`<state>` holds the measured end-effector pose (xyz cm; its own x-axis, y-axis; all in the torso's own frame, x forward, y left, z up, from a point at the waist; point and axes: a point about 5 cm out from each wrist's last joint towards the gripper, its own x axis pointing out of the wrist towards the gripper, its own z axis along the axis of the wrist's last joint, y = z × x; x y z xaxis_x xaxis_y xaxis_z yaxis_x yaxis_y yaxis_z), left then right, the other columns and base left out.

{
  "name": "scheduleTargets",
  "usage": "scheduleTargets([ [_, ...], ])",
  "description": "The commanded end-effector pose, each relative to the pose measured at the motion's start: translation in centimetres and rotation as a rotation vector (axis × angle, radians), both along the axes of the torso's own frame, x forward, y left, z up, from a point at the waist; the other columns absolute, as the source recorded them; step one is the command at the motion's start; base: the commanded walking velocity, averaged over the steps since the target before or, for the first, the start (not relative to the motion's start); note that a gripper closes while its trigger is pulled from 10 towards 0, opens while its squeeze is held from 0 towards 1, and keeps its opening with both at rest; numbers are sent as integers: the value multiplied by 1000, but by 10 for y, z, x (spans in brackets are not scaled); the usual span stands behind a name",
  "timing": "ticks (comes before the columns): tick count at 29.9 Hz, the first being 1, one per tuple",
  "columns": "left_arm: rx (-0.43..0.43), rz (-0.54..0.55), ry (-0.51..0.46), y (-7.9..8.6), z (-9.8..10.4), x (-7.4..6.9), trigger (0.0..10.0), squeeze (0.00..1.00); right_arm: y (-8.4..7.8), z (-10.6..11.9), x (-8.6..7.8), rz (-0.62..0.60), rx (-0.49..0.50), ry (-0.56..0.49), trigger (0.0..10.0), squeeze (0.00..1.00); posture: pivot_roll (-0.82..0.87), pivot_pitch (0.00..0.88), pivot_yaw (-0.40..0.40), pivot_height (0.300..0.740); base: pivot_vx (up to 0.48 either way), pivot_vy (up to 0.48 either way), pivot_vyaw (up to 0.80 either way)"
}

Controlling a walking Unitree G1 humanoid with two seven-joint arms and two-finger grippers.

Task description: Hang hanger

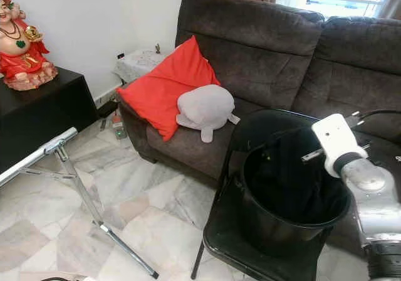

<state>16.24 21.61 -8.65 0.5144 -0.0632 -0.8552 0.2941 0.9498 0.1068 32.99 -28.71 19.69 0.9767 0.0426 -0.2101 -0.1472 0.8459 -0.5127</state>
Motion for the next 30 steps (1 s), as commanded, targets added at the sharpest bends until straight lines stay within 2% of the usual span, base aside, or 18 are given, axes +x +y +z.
scheduleTargets([
  [1,5,6,21,2,-1,-4,10000,0,10,4,-3,99,-49,29,0,0,-89,0,33,740,0,0,0],
  [3,5,6,21,2,-1,-4,10000,0,15,1,-4,148,-67,56,0,0,-90,0,32,740,0,0,0],
  [6,4,7,21,2,-1,-4,10000,0,38,-2,-11,292,-87,86,0,0,-89,0,31,740,0,0,0],
  [10,2,8,21,2,-1,-3,10000,0,55,-14,-18,360,-117,134,0,0,-88,3,30,740,0,0,0],
  [14,2,9,21,2,-1,-3,10000,0,56,-40,-24,353,-234,228,0,0,-87,6,30,740,0,0,0],
  [15,2,9,21,2,-1,-3,10000,0,53,-53,-28,339,-301,279,0,0,-85,7,30,740,0,0,0],
  [16,2,9,21,2,-1,-3,10000,0,53,-53,-28,339,-301,279,0,0,-85,7,30,740,0,0,0],
  [17,0,9,25,2,-2,-4,10000,0,48,-68,-33,310,-378,338,0,0,-84,9,28,740,0,0,0],
  [22,0,7,28,2,-2,-4,10000,0,48,-74,-39,311,-365,359,0,0,-84,14,30,740,0,0,0],
  [23,0,6,28,2,-2,-4,10000,0,48,-72,-38,308,-358,351,1608,0,-87,13,30,740,0,0,0],
  [24,1,6,28,2,-2,-4,10000,0,48,-71,-38,306,-352,346,1608,0,-87,14,30,740,0,0,0],
  [25,1,6,29,2,-2,-4,10000,0,48,-70,-37,305,-351,342,5137,0,-88,14,31,740,0,0,0],
  [26,1,6,29,2,-2,-4,10000,0,48,-70,-37,305,-351,342,5137,0,-88,14,31,740,0,0,0],
  [27,1,4,29,2,-2,-4,10000,0,48,-68,-36,302,-349,336,10000,0,-87,13,31,740,0,0,0],
  [29,0,3,29,2,-2,-4,10000,0,47,-67,-35,295,-340,331,10000,0,-85,13,31,740,0,0,0],
  [30,0,3,28,2,-2,-4,10000,0,47,-66,-35,292,-339,330,10000,192,-85,13,31,740,0,0,0],
])
